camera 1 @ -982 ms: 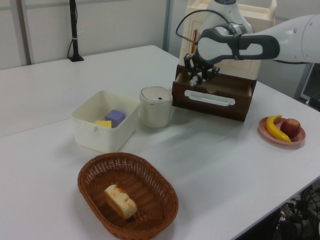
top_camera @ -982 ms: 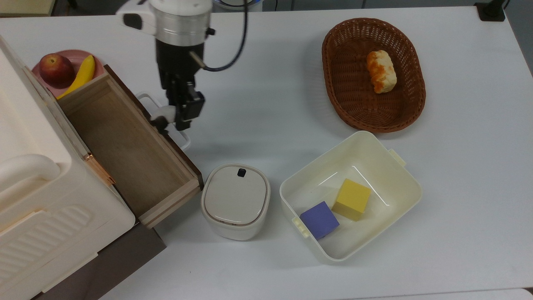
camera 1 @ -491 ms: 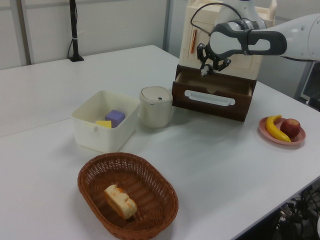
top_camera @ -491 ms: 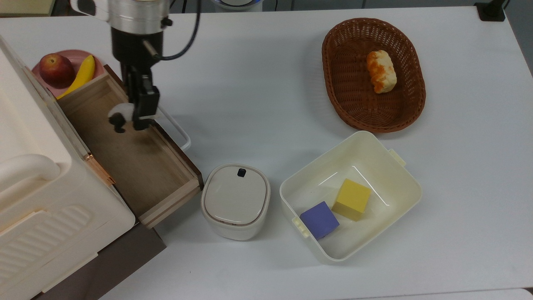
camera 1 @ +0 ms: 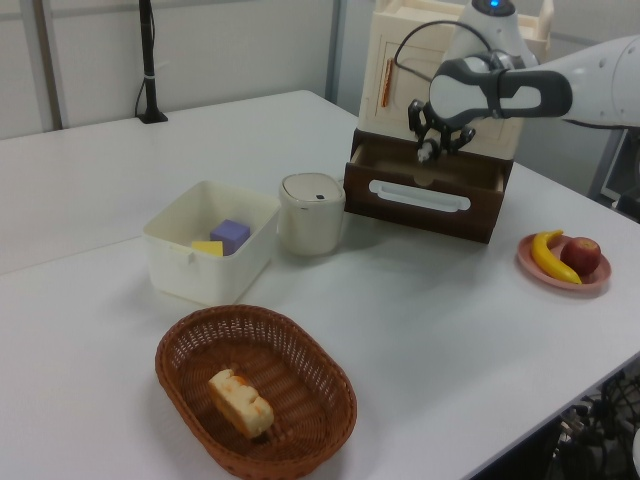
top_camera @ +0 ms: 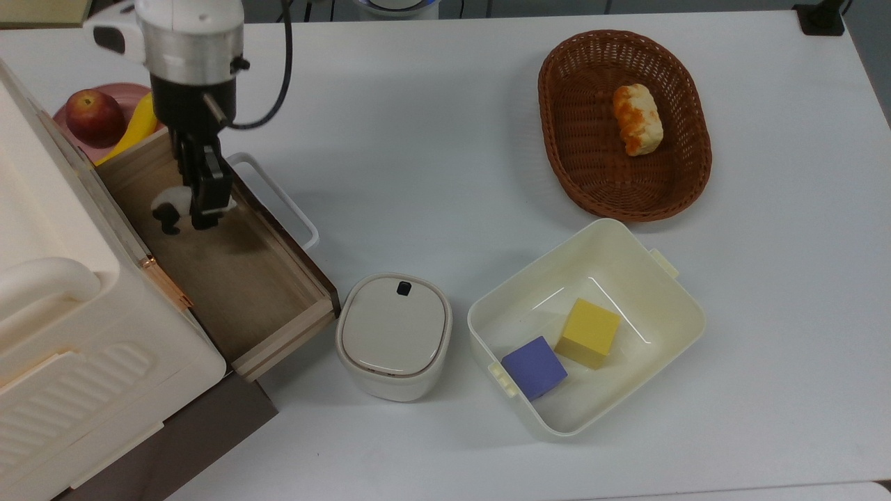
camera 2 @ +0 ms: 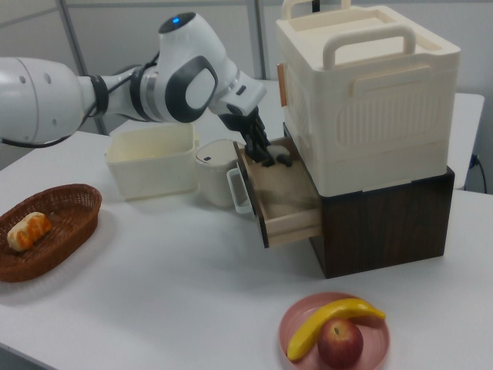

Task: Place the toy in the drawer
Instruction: 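Lower the panda toy into the drawer and open the gripper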

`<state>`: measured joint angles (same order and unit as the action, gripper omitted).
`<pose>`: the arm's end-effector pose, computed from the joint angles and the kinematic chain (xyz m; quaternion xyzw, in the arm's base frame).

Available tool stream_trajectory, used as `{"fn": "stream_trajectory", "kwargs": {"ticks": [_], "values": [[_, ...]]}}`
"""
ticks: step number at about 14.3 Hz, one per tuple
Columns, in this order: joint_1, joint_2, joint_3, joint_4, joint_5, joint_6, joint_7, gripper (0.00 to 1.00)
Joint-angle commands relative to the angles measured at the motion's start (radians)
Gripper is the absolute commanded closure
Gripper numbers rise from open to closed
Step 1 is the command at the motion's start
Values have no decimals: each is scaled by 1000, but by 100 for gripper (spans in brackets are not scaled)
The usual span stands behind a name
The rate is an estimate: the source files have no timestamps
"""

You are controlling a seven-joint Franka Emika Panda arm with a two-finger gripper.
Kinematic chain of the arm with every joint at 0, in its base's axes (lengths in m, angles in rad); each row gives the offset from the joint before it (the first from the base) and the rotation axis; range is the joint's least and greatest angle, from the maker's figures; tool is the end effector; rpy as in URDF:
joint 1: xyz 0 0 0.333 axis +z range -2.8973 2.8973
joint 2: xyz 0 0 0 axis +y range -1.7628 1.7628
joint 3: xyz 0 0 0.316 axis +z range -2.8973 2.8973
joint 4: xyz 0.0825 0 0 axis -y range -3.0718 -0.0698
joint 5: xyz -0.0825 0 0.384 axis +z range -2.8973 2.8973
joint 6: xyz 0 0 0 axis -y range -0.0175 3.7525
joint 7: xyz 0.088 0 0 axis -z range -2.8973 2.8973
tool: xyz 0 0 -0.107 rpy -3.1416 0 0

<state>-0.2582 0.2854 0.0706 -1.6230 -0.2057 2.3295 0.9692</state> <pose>0.6682 -0.1358 0.5027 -0.8426 0.4904 -0.2227 0.0071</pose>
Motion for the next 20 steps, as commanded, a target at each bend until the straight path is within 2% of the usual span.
{"fn": "stream_trajectory", "kwargs": {"ticks": [1,3,4,5,6,7,8,13,17,20], "values": [[4,27,-8,-3,5,21,-47,97],[4,34,-8,-9,5,21,-49,92],[4,34,-8,-9,6,21,-47,63],[4,34,-8,-9,6,19,-46,45],[4,34,-8,-11,6,19,-46,36],[4,34,-8,-11,6,19,-44,19],[4,34,-8,-11,6,19,-43,13],[8,24,-2,5,22,17,-38,12],[19,-3,34,66,23,19,-41,12],[22,-17,87,95,17,21,-78,0]]}}
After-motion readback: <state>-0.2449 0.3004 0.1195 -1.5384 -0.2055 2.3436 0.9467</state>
